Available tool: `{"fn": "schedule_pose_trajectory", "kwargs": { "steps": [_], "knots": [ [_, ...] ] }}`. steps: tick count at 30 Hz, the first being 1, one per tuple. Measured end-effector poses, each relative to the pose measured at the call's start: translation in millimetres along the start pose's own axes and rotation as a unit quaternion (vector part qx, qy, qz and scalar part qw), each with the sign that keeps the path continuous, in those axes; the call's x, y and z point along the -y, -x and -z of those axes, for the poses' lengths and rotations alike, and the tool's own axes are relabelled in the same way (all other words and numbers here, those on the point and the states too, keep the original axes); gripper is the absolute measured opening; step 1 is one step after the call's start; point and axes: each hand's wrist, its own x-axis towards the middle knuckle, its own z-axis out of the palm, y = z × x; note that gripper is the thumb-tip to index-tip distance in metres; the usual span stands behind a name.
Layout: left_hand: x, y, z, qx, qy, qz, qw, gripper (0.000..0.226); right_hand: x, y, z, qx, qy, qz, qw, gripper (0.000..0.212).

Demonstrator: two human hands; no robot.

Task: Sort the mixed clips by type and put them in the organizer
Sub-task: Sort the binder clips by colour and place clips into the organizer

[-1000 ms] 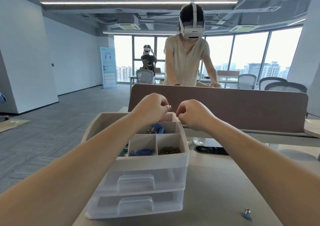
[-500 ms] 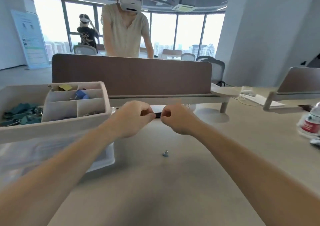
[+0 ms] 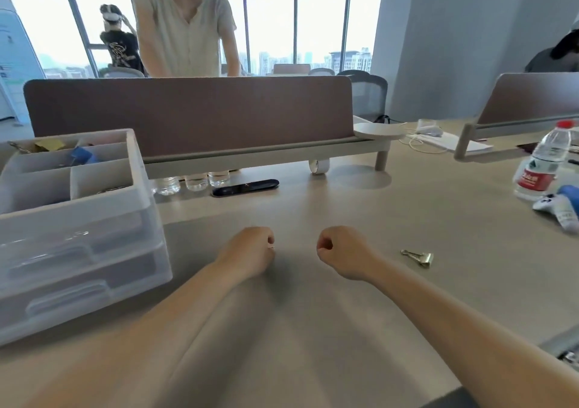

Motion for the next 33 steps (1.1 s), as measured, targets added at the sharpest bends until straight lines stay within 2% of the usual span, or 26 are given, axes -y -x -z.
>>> {"fn": "schedule_pose_trajectory", "kwargs": {
  "steps": [5,13,20,25,33],
  "knots": [
    [5,-5,-17,0.005,-0.038,0.012,0.999,0.019,-10,-7,-11,0.014,-0.004,-0.008,1.0,0.013],
    [-12,-10,-28,-0.021,-0.023,-0.003,1.0,0.016,-23,-5,-19,0.014,-0.013,-0.001,1.0,0.012],
    [-71,-13,-43,-0.019,0.051,-0.093,0.994,0.022,-55,15,5,-0.032,-0.03,-0.033,0.998,0.01],
    [-116,-21,-56,-0.006,0.109,-0.129,0.986,0.017,-102,33,33,-0.066,0.011,-0.082,0.994,0.012],
    [-173,-28,-73,0.026,0.118,-0.149,0.981,0.018,-144,49,54,-0.072,0.112,-0.14,0.981,0.035]
  ]
}}
